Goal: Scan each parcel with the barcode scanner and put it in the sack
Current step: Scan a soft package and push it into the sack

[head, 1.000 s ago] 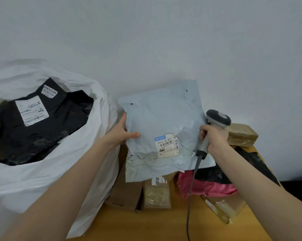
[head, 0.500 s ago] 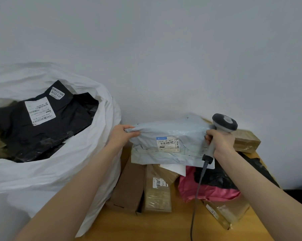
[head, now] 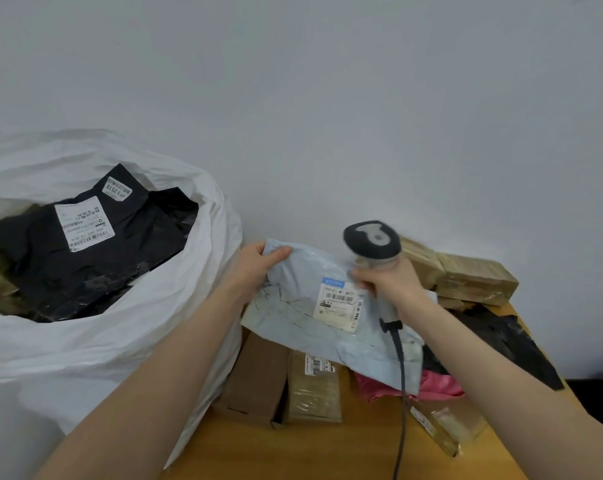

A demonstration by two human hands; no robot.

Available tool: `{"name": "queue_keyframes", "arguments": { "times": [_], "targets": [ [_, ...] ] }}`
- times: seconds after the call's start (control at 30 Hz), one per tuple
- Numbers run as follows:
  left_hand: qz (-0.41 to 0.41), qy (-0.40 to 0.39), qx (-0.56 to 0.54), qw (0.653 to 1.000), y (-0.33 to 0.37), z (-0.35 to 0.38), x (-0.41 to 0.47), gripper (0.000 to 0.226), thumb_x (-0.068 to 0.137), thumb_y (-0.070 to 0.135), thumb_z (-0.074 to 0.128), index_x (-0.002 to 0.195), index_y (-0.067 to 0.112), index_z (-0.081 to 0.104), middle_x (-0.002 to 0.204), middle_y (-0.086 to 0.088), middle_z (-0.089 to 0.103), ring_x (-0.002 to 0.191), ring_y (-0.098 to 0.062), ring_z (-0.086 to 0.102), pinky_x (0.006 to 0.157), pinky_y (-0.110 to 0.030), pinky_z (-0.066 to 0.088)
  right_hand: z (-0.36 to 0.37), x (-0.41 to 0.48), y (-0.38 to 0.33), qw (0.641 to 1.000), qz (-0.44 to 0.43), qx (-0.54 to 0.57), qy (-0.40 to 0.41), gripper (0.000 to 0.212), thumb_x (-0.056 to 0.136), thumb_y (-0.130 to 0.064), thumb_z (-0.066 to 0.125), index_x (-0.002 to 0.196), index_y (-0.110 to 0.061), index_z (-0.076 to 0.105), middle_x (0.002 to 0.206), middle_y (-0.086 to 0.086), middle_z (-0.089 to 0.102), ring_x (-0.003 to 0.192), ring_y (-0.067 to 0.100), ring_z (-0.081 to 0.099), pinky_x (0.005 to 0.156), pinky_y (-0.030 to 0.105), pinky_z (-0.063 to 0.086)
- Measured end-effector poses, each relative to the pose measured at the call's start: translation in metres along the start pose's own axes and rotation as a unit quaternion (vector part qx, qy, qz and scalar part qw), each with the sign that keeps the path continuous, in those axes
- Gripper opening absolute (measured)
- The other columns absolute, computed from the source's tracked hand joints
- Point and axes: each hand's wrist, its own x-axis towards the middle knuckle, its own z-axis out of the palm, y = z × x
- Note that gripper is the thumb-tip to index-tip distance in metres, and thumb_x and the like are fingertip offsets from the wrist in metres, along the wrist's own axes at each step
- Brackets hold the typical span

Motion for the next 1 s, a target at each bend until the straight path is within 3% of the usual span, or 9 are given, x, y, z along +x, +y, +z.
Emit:
{"name": "queue_keyframes", "arguments": {
  "times": [0.13,0.27,0.43,0.5,0.6,0.73,0.8,0.87,1.0],
  "targets": [
    [-0.012,-0.023,-0.012,1.000,0.006,0.007,-0.005,0.008,0.087,0.018,0.069,0.091,0.012,0.068,0.079,0.002,0.074,0.072,-0.012,0.071,0.062,-0.024,0.057,0.022,0.007,0.007,0.997,0.048,-0.062,0.011,0.021,0.070,0.003,0.068,0.058,-0.008,0.055,0.061,0.012,0.059,0.058,0.023,0.053,0.064,0.036,0.045],
    [0.039,-0.010,0.085,0.996,-0.004,-0.014,-0.016,0.010,0.085,0.013,0.071,0.090,0.022,0.071,0.076,0.015,0.071,0.072,0.000,0.066,0.060,-0.017,0.052,0.023,0.014,0.010,0.994,0.060,-0.066,0.055,0.013,0.076,0.000,0.068,0.072,-0.006,0.058,0.071,0.013,0.060,0.067,0.027,0.054,0.066,0.035,0.044],
    [0.042,-0.020,0.043,0.998,-0.009,-0.002,-0.024,0.016,0.085,0.011,0.070,0.078,0.025,0.072,0.077,0.009,0.071,0.075,-0.007,0.066,0.062,-0.019,0.053,0.042,0.000,0.008,0.998,0.024,-0.025,-0.060,0.024,0.071,-0.004,0.080,0.063,-0.011,0.059,0.053,0.003,0.060,0.045,0.013,0.051,0.050,0.025,0.042],
    [0.044,-0.035,0.032,0.998,-0.005,0.007,-0.024,0.016,0.085,0.011,0.070,0.078,0.025,0.073,0.081,0.005,0.070,0.077,-0.010,0.067,0.063,-0.022,0.054,0.051,-0.001,0.010,0.998,0.037,-0.027,-0.053,0.029,0.070,-0.001,0.079,0.059,-0.012,0.054,0.049,0.002,0.055,0.043,0.014,0.047,0.049,0.027,0.040],
    [0.059,-0.049,0.063,0.995,0.003,0.006,-0.024,0.019,0.082,0.012,0.074,0.096,0.025,0.070,0.094,-0.001,0.071,0.088,-0.016,0.066,0.071,-0.027,0.057,0.053,0.005,0.010,0.998,0.033,-0.046,-0.017,0.029,0.071,0.001,0.074,0.060,-0.013,0.052,0.055,0.004,0.055,0.051,0.017,0.048,0.056,0.029,0.041],
    [0.024,-0.157,0.235,0.959,0.001,-0.013,-0.022,0.067,0.072,0.010,0.083,0.129,0.025,0.051,0.112,0.007,0.064,0.093,0.003,0.062,0.075,-0.012,0.051,0.043,0.014,0.003,0.994,0.025,-0.105,0.012,0.025,0.072,-0.002,0.072,0.063,-0.015,0.052,0.064,0.007,0.057,0.060,0.022,0.051,0.065,0.031,0.044],
    [0.024,-0.153,0.253,0.955,-0.008,-0.019,-0.022,0.043,0.074,0.013,0.083,0.111,0.024,0.065,0.099,0.013,0.070,0.084,0.008,0.064,0.071,-0.007,0.048,0.039,0.018,0.000,0.993,0.014,-0.116,0.014,0.028,0.070,-0.002,0.071,0.060,-0.015,0.049,0.061,0.007,0.053,0.059,0.024,0.048,0.064,0.032,0.042],
    [0.031,-0.096,0.211,0.972,-0.012,-0.018,-0.025,0.018,0.077,0.015,0.080,0.094,0.017,0.073,0.088,0.006,0.074,0.077,-0.001,0.068,0.068,-0.013,0.052,0.037,0.018,-0.003,0.995,0.008,-0.102,0.014,0.028,0.070,-0.002,0.071,0.057,-0.013,0.049,0.059,0.008,0.053,0.058,0.025,0.048,0.064,0.033,0.043],
    [0.001,-0.043,0.105,0.994,-0.018,-0.021,-0.022,0.021,0.083,0.013,0.073,0.097,-0.003,0.070,0.093,-0.012,0.074,0.083,-0.020,0.071,0.074,-0.029,0.058,0.027,0.009,-0.006,0.999,0.001,-0.011,0.047,0.026,0.076,-0.016,0.075,0.058,-0.014,0.057,0.055,0.002,0.059,0.054,0.019,0.053,0.062,0.033,0.045]
  ]
}}
